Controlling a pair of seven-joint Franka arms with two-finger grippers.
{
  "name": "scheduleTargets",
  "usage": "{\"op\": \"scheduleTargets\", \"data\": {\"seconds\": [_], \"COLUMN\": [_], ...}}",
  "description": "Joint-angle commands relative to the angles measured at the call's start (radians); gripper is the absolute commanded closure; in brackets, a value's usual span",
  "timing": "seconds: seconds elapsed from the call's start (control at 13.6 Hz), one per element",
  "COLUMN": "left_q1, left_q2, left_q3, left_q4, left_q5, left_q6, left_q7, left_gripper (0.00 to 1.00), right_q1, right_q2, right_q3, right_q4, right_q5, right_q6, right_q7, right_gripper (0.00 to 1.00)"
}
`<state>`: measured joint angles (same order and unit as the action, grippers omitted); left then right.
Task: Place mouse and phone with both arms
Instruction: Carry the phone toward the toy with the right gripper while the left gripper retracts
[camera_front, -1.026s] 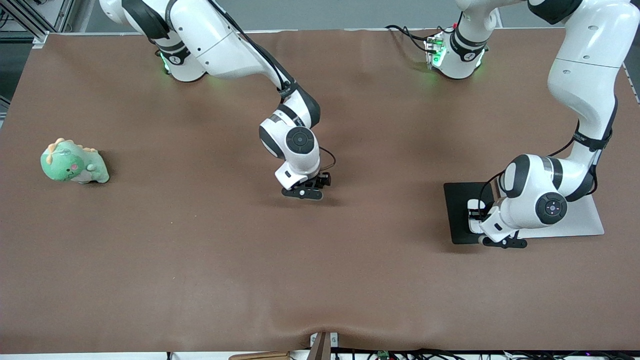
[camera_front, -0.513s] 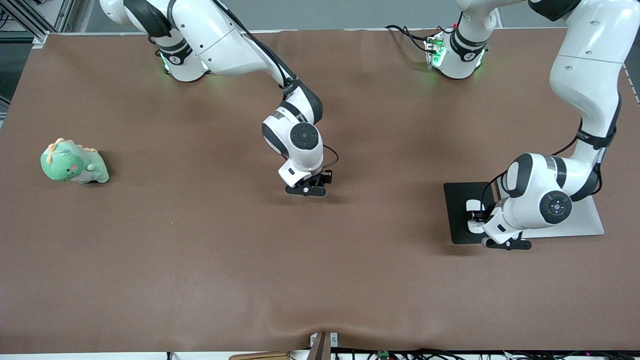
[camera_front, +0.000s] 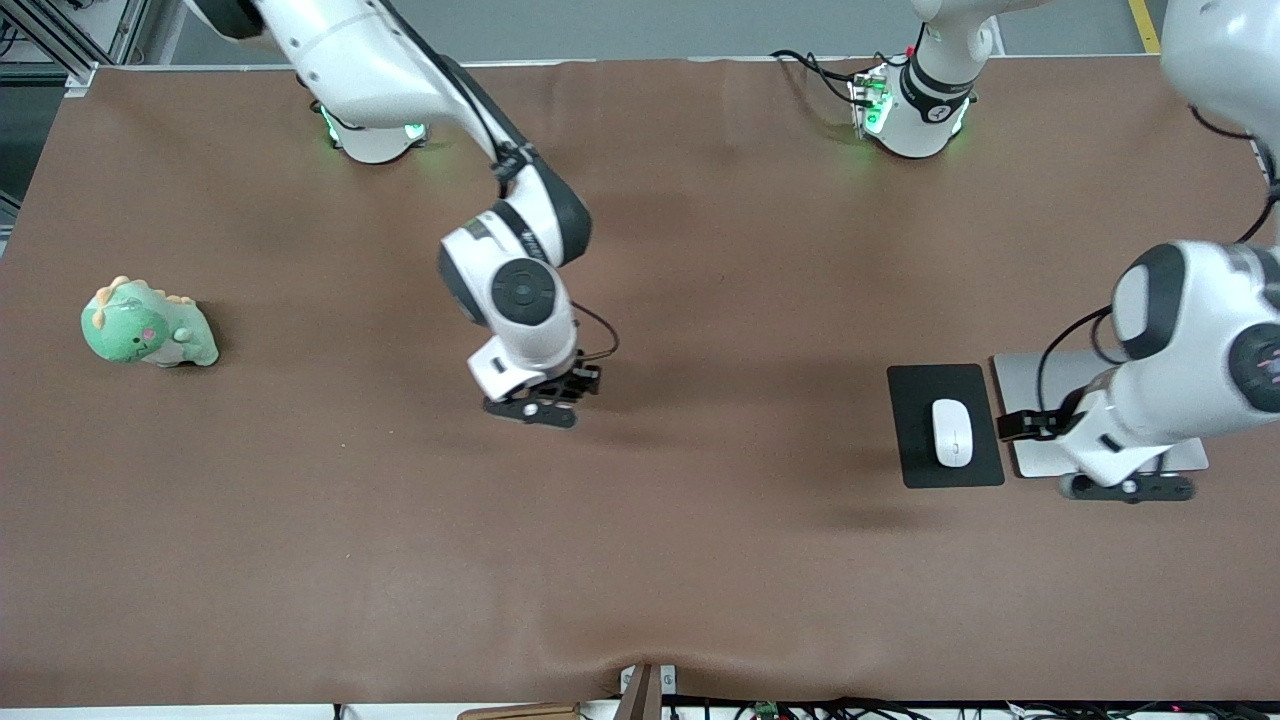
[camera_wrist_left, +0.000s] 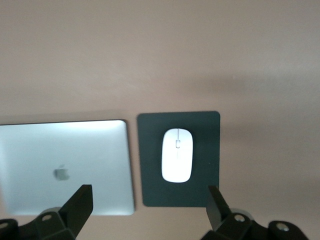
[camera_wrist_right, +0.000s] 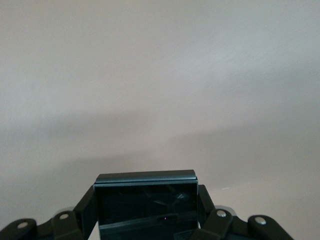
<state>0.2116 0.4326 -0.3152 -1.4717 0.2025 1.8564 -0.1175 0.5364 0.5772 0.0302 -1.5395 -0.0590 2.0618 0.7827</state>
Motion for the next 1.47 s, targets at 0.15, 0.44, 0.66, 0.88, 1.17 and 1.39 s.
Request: {"op": "scheduleTargets", "data": {"seconds": [0.15, 0.44, 0.66, 0.88, 1.17, 1.39], "left_q1": [0.028, 0.026, 0.026, 0.026, -0.062, -0.187], "left_q2": [-0.196, -0.351, -0.426, -0.456, -0.466, -0.479], "left_q3": [-0.009, -0.010, -0.008, -0.002, 0.056, 0.165], "left_q4": [0.016, 0.011, 0.008, 0.008, -0.004, -0.027], "left_q5": [-0.032, -0.041, -0.069, -0.090, -0.101, -0.104], "left_q6": [-0.167, -0.322, -0.365, -0.390, -0.404, -0.408], "left_q7": [0.002, 0.009, 0.018, 0.018, 0.004, -0.002], "left_gripper": [0.00, 0.00, 0.00, 0.00, 0.00, 0.00], "right_q1": [-0.166, -0.314, -0.407, -0.525, -0.668, -0.751], "right_q2": [-0.118, -0.177, -0.238, -0.267, -0.266, -0.251], "right_q3": [0.022, 0.020, 0.020, 0.020, 0.020, 0.019], "right_q4": [-0.111, -0.174, -0.262, -0.327, -0.431, -0.513], "right_q5": [-0.007, -0.007, -0.007, -0.007, -0.007, -0.007], "right_q6": [-0.054, -0.069, -0.063, -0.051, 0.044, 0.205], "right_q7": [-0.135, -0.307, -0.425, -0.566, -0.727, -0.833], "right_gripper": [0.99, 1.00, 1.00, 1.00, 1.00, 1.00]}}
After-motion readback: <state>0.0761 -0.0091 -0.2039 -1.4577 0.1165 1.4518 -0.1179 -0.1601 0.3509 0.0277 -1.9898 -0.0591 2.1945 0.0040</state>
